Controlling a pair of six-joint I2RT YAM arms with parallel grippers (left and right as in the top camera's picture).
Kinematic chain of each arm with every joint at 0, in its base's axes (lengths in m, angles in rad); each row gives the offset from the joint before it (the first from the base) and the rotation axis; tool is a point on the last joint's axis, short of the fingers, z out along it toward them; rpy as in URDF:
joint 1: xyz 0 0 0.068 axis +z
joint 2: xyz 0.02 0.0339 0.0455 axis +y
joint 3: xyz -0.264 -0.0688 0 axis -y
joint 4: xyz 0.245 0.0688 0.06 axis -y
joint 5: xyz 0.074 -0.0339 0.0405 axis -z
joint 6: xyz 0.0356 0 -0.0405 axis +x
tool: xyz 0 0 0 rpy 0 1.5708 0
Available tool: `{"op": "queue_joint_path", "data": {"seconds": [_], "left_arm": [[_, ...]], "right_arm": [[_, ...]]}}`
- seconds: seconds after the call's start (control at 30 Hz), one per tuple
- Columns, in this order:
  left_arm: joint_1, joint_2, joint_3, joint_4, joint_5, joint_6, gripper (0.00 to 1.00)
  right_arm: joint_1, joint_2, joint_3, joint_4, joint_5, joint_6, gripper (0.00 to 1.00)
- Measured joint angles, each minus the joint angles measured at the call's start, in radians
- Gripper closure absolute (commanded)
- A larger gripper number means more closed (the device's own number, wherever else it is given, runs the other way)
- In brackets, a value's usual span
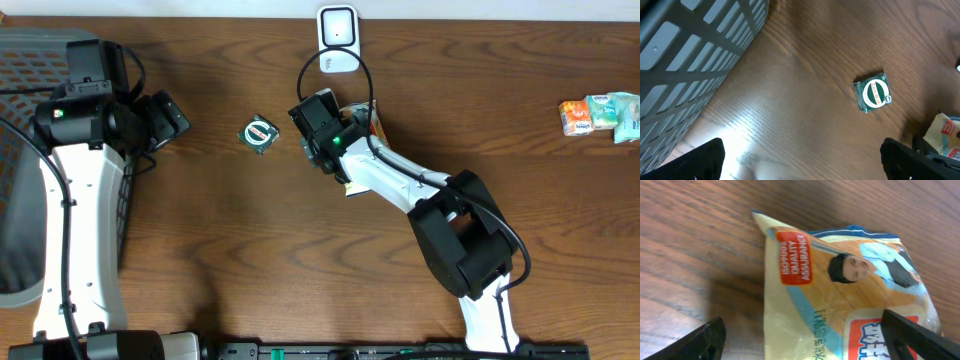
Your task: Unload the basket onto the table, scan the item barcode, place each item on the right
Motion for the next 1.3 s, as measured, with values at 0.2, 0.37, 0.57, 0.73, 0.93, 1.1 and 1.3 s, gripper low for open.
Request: {"op": "queue_joint_path", "data": {"seconds": [0.2,0.37,0.57,0.73,0.93,1.1,1.3], "left_arm": [[0.000,0.000,0.000,0.000,0.000,0.000,0.02],[0.000,0.000,0.000,0.000,0.000,0.000,0.02],[0.000,0.000,0.000,0.000,0.000,0.000,0.02],[0.000,0.000,0.000,0.000,0.000,0.000,0.03],[0.000,0.000,0.000,0.000,0.000,0.000,0.02],[0.000,0.000,0.000,0.000,0.000,0.000,0.02],[0.000,0.000,0.000,0.000,0.000,0.000,0.02]], "right_arm": [[-0.008,0.021,0.000,0.024,0.012,-0.002,0.24],[-0.014,0.051,0.000,0.027,0.023,-0.004,0.20],[-0.016,0.059,0.005,0.045,0.011,-0.003,0.19],[-0.016,0.078,0.021,0.068,0.018,-0.003,0.22],[-0.016,0.092,0.029,0.072,0.027,-0.004,0.73],[-0.018,0.097,0.036,0.056,0.056,-0.008,0.99],[-0.025,0.097,0.061,-0.007,0.048,-0.004,0.99]]}}
